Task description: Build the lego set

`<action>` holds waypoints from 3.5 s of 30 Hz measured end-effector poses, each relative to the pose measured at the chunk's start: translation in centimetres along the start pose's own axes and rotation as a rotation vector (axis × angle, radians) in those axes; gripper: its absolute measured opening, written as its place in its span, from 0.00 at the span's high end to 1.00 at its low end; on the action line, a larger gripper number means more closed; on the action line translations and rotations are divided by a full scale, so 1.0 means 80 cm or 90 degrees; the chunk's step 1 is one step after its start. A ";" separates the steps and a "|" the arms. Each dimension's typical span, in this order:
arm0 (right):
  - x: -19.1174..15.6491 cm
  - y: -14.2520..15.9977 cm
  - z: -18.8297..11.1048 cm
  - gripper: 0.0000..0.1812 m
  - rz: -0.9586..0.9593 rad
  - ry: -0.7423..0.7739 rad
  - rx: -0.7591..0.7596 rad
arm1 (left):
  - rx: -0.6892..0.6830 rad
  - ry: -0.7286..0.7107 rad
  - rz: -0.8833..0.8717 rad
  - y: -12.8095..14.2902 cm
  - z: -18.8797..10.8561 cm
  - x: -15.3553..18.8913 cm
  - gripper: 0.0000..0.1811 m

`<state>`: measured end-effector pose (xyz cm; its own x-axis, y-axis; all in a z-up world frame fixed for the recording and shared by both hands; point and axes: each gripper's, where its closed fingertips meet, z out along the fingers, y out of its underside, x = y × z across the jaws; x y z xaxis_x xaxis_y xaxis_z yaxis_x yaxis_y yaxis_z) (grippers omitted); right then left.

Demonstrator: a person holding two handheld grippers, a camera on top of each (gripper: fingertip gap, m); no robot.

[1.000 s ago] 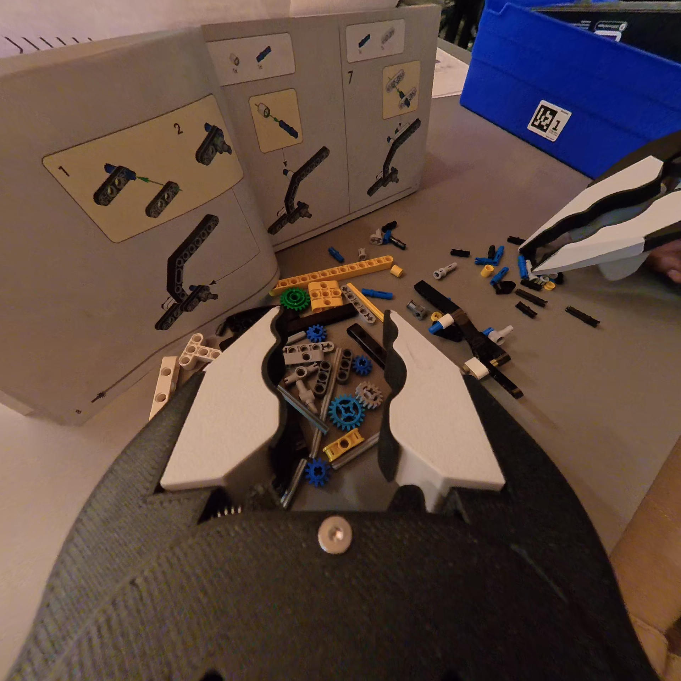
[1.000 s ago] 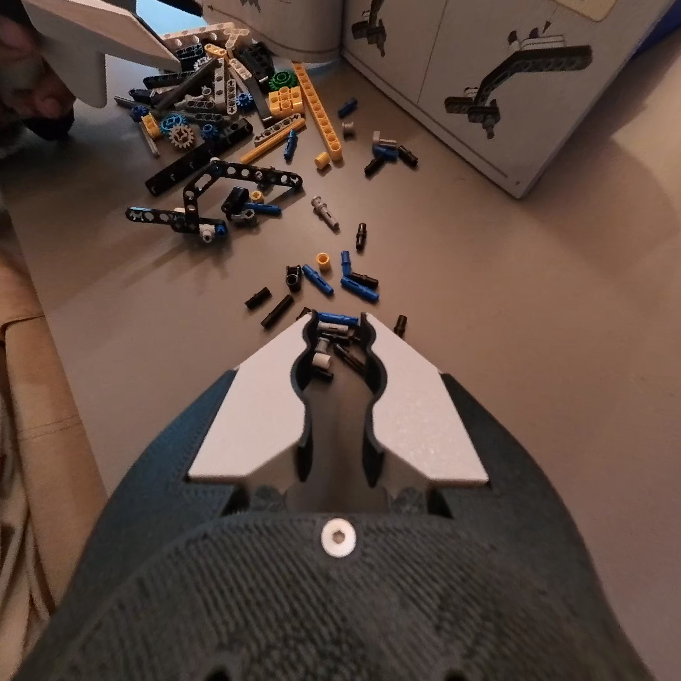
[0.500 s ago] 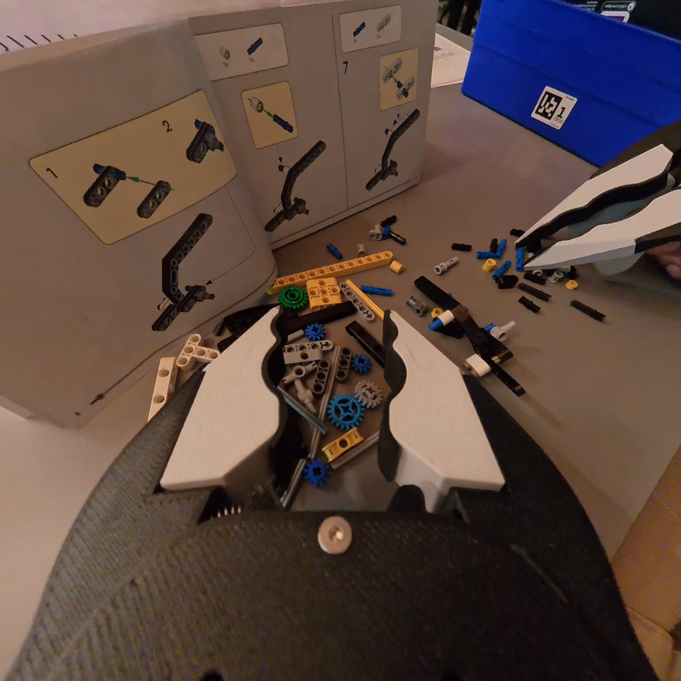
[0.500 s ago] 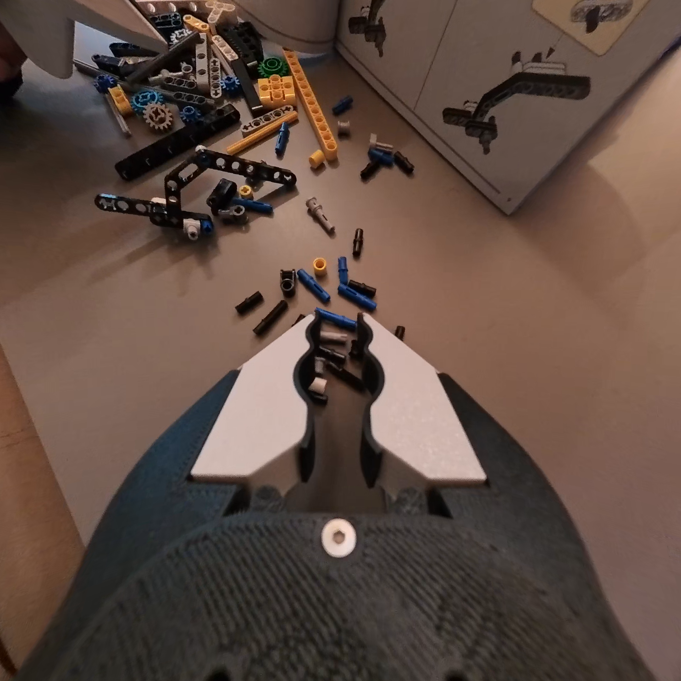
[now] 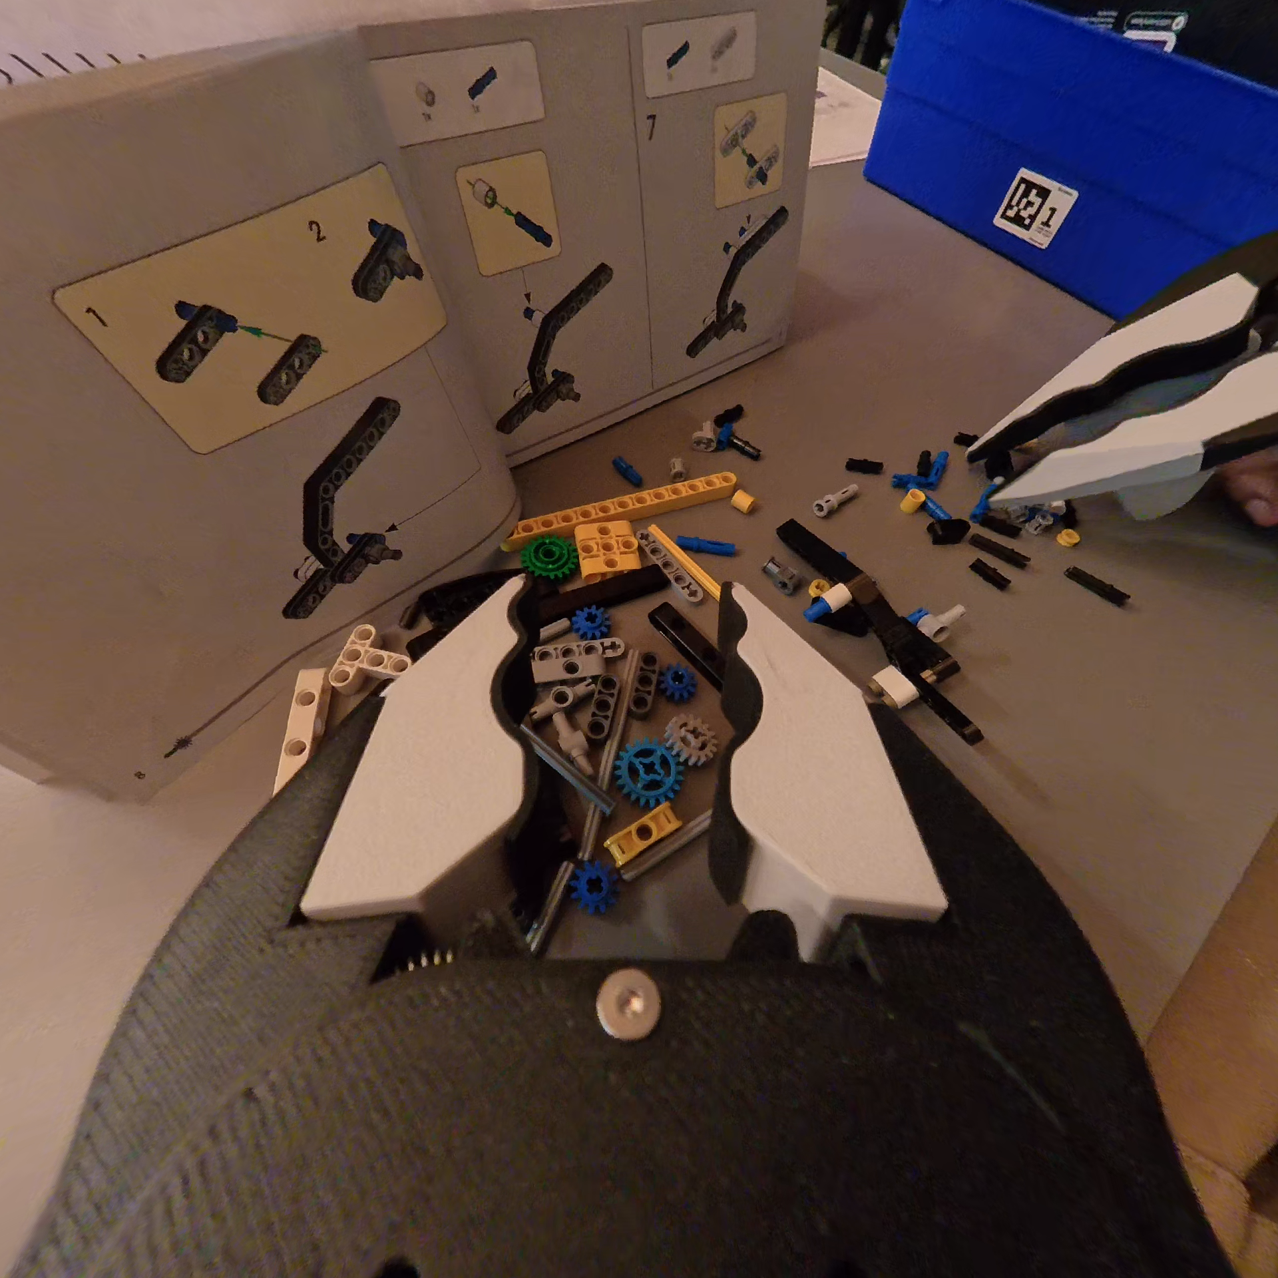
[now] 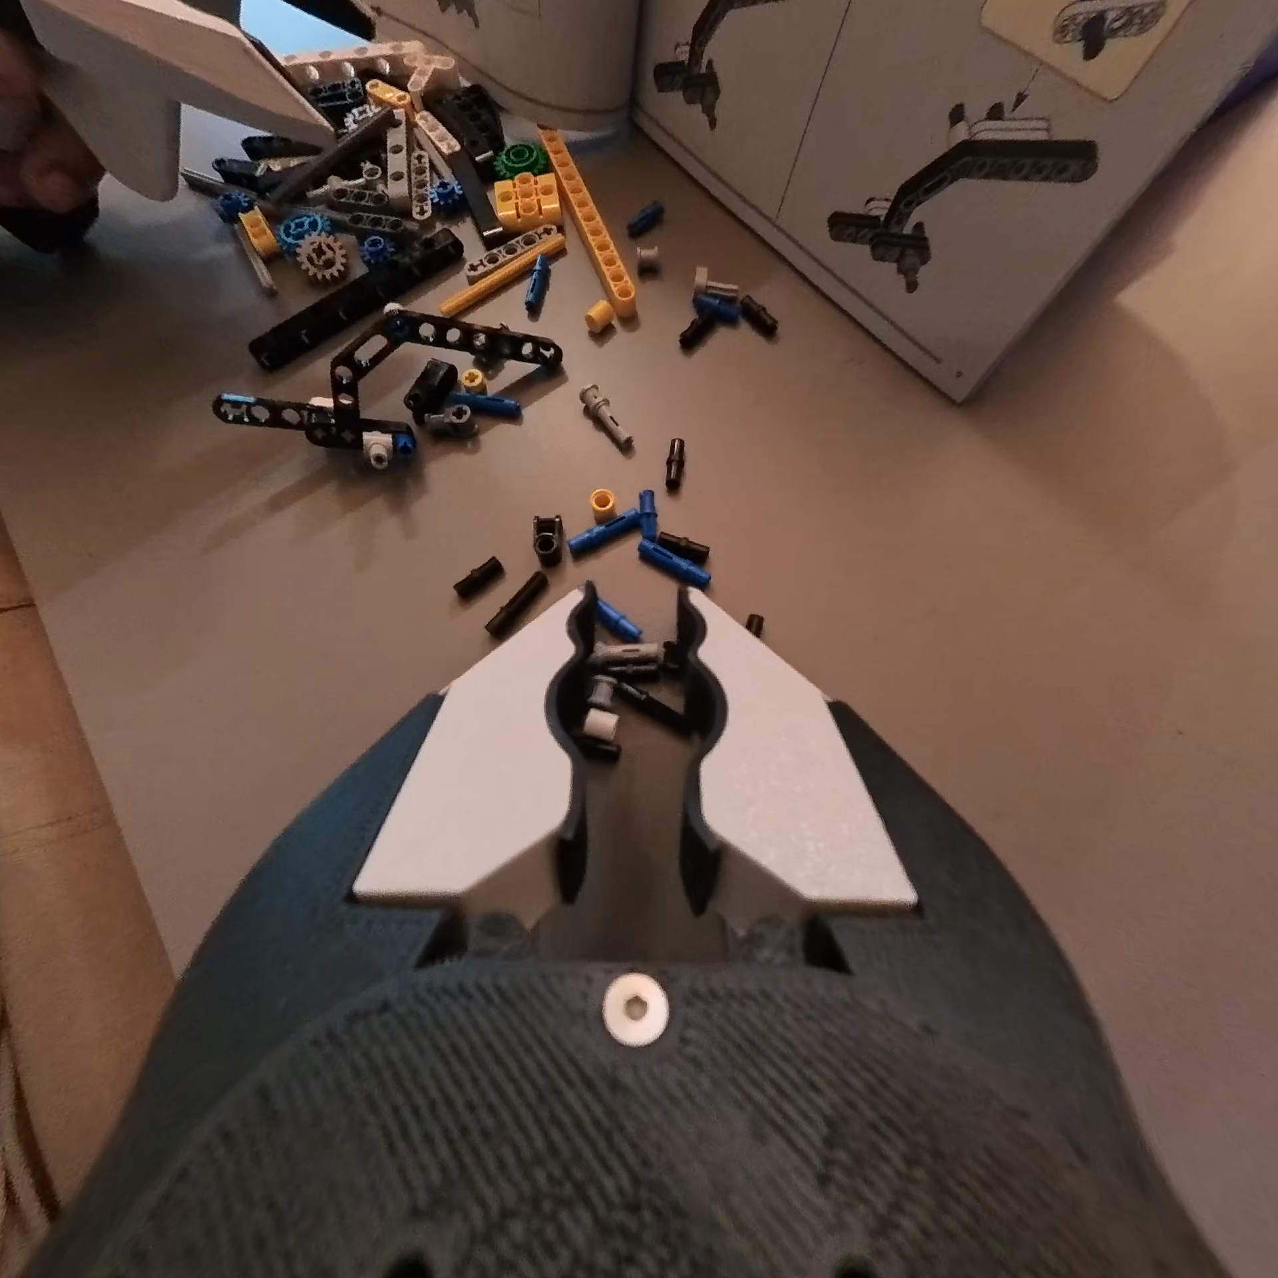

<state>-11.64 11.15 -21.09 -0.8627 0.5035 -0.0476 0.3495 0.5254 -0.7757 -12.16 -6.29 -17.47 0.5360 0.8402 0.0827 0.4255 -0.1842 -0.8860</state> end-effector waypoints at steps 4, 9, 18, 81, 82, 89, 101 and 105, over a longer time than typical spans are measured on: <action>-0.003 0.001 0.002 0.89 -0.009 -0.002 -0.007 | 0.000 0.001 -0.002 0.000 0.000 0.000 0.71; -0.008 0.004 0.002 0.90 -0.005 -0.027 -0.013 | 0.000 0.001 -0.001 0.000 0.000 0.000 0.71; -0.010 0.008 0.003 0.97 -0.011 -0.028 -0.025 | 0.001 0.002 -0.003 0.000 0.000 0.000 0.72; 0.044 -0.063 -0.064 0.98 0.096 0.071 0.271 | -0.001 0.008 -0.021 0.000 0.000 -0.003 0.72; 0.046 -0.063 -0.066 0.98 0.102 0.069 0.276 | -0.001 0.009 -0.022 0.000 0.000 -0.003 0.72; 0.045 -0.063 -0.064 0.98 0.113 0.060 0.279 | -0.003 0.011 -0.026 0.001 0.000 -0.003 0.72; 0.042 -0.062 -0.061 0.98 0.111 0.054 0.273 | -0.009 -0.005 -0.029 0.002 0.002 -0.007 0.79; 0.042 -0.061 -0.059 0.98 0.107 0.056 0.267 | -0.014 -0.032 -0.067 0.005 0.002 -0.021 0.88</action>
<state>-14.49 13.48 -14.53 -0.7661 0.6238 -0.1548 0.2875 0.1173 -0.9506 -13.00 -7.71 -18.00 0.4507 0.8798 0.1509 0.4930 -0.1044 -0.8637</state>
